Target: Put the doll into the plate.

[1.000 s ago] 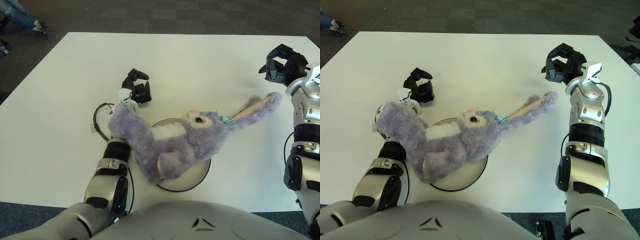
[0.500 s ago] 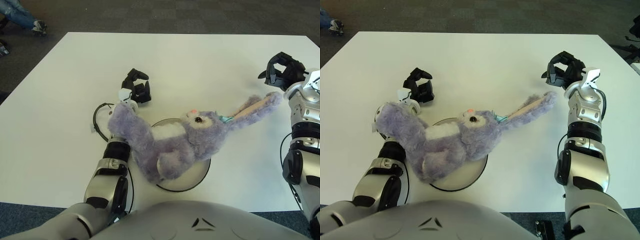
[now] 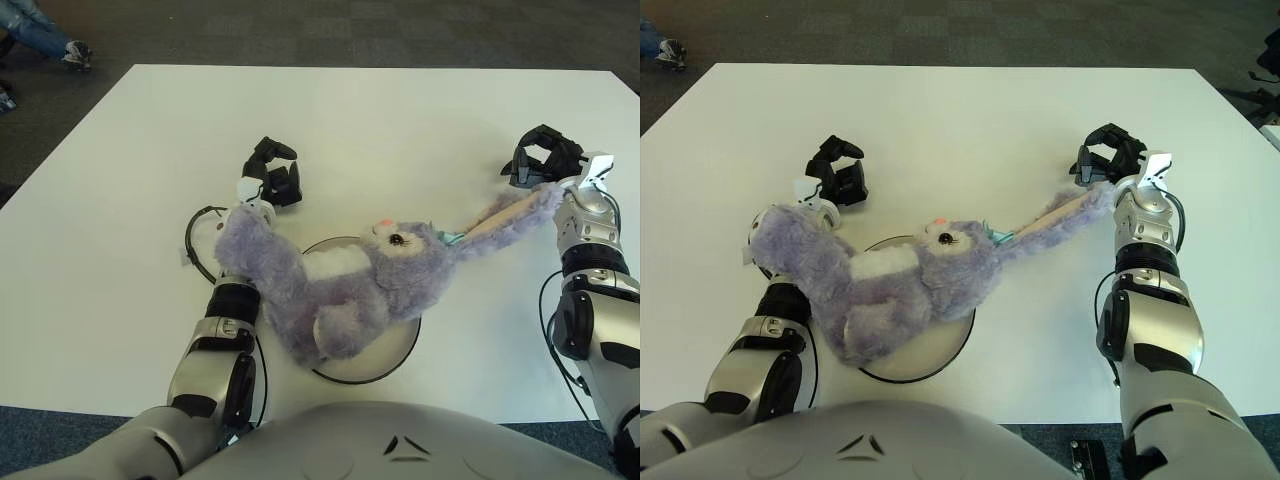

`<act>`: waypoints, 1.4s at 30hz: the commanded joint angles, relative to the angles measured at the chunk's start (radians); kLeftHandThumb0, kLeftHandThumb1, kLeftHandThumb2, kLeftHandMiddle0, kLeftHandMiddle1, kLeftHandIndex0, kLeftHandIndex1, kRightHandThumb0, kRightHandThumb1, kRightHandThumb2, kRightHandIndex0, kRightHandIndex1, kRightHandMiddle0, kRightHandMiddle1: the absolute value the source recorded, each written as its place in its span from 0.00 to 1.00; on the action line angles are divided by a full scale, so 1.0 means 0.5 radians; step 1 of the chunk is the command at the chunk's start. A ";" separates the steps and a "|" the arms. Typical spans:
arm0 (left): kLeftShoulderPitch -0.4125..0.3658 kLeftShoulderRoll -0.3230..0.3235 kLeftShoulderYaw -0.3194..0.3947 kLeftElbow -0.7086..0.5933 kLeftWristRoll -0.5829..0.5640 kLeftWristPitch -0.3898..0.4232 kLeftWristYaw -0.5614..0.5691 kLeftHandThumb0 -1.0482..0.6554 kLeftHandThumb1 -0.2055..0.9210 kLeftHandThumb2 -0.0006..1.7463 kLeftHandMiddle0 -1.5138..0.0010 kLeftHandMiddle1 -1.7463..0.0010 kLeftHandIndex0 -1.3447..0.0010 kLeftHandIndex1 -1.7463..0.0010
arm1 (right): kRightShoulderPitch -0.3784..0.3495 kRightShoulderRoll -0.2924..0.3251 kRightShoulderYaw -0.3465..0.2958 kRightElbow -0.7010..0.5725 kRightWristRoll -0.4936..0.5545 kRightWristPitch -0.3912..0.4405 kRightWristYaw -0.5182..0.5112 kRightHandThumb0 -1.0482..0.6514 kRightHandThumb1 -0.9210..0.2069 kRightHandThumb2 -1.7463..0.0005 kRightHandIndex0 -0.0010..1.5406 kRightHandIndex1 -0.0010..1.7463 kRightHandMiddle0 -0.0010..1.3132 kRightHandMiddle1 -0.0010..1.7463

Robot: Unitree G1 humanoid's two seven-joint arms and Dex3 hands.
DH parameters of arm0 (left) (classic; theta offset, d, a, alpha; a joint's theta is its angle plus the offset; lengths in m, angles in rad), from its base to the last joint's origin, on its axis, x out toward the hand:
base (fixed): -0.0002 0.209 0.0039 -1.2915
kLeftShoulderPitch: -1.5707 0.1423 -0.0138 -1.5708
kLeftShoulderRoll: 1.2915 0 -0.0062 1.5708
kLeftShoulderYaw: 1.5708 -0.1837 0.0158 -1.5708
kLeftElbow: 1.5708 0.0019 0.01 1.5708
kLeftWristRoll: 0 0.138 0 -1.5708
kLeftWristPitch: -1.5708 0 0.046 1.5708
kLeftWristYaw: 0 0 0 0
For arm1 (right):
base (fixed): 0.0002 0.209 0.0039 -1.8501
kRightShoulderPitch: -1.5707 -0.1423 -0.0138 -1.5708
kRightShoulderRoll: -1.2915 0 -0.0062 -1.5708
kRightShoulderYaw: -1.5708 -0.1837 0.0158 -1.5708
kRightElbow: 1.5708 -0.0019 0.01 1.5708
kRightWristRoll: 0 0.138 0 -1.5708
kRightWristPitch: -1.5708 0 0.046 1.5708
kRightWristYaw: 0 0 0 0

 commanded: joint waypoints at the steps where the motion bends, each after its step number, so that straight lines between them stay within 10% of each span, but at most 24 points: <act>1: 0.049 0.016 0.003 0.012 -0.005 0.009 -0.008 0.36 0.56 0.68 0.25 0.00 0.61 0.00 | -0.045 0.026 -0.008 0.058 0.020 -0.060 -0.025 0.61 0.91 0.01 0.63 0.89 0.55 1.00; 26: 0.056 0.027 0.016 0.023 -0.039 -0.050 -0.063 0.36 0.57 0.67 0.24 0.00 0.62 0.00 | 0.150 0.164 0.117 -0.209 0.003 -0.005 0.092 0.62 0.83 0.04 0.58 0.95 0.48 1.00; 42: 0.092 0.037 0.017 -0.059 -0.056 -0.028 -0.106 0.35 0.54 0.69 0.25 0.00 0.60 0.00 | 0.493 0.451 0.067 -1.065 0.150 0.346 -0.193 0.61 0.88 0.00 0.59 1.00 0.54 0.97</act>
